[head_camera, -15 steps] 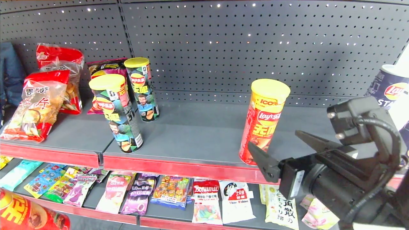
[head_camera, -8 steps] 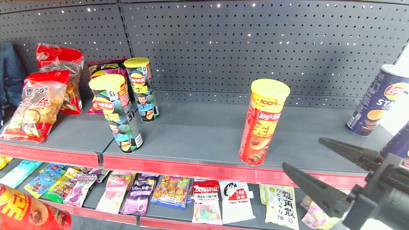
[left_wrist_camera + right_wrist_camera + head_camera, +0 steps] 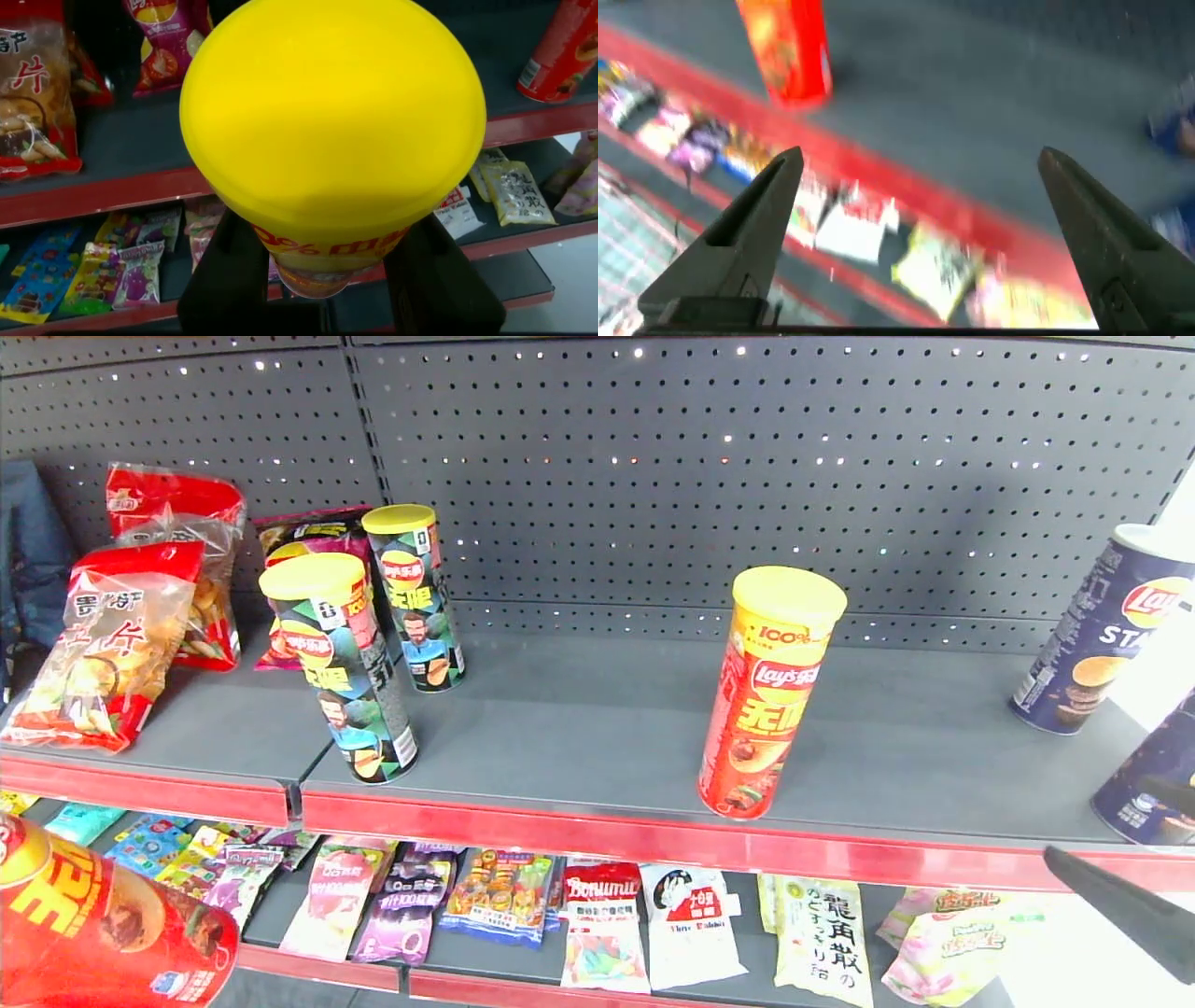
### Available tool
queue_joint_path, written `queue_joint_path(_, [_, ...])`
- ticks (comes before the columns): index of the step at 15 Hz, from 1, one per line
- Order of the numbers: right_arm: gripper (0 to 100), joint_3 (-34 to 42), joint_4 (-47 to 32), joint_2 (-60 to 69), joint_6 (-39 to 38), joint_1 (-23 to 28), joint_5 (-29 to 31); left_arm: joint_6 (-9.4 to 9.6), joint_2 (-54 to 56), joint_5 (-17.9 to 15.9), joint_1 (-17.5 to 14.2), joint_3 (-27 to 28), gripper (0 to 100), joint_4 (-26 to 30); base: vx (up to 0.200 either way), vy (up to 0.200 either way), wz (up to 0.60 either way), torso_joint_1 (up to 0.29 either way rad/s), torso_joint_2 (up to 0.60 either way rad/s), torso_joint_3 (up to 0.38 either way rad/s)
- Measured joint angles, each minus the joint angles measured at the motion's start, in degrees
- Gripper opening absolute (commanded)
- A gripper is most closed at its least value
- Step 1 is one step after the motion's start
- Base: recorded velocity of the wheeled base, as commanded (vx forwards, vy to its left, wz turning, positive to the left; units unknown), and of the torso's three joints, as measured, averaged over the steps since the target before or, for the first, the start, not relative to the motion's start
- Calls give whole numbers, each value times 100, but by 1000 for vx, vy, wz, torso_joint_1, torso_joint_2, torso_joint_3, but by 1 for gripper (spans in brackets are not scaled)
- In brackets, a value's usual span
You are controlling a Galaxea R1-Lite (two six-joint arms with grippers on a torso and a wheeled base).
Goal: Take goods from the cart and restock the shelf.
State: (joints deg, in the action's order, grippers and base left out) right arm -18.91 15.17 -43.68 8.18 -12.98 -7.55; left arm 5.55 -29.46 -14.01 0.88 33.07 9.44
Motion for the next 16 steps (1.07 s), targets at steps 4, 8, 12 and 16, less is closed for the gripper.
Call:
queue_joint_path(4, [100, -127, -1961, 1552, 46, 605, 219, 0, -40, -187, 0, 20, 0, 6, 0, 0, 0, 0, 0, 0])
queue_joint_path(8, [100, 336, -2029, 2651, 49, 880, 1287, 39, -24, 266, -20, 5, 0, 4, 0, 0, 0, 0, 0, 0])
queue_joint_path(12, [100, 1139, -1979, 3574, 22, 841, 990, 46, -24, 29, -11, -22, 0, 0, 0, 0, 0, 0, 0, 0])
queue_joint_path(16, [100, 1586, -1741, 3688, -230, 1035, 1078, 20, -20, 22, -9, -50, 0, 4, 0, 0, 0, 0, 0, 0])
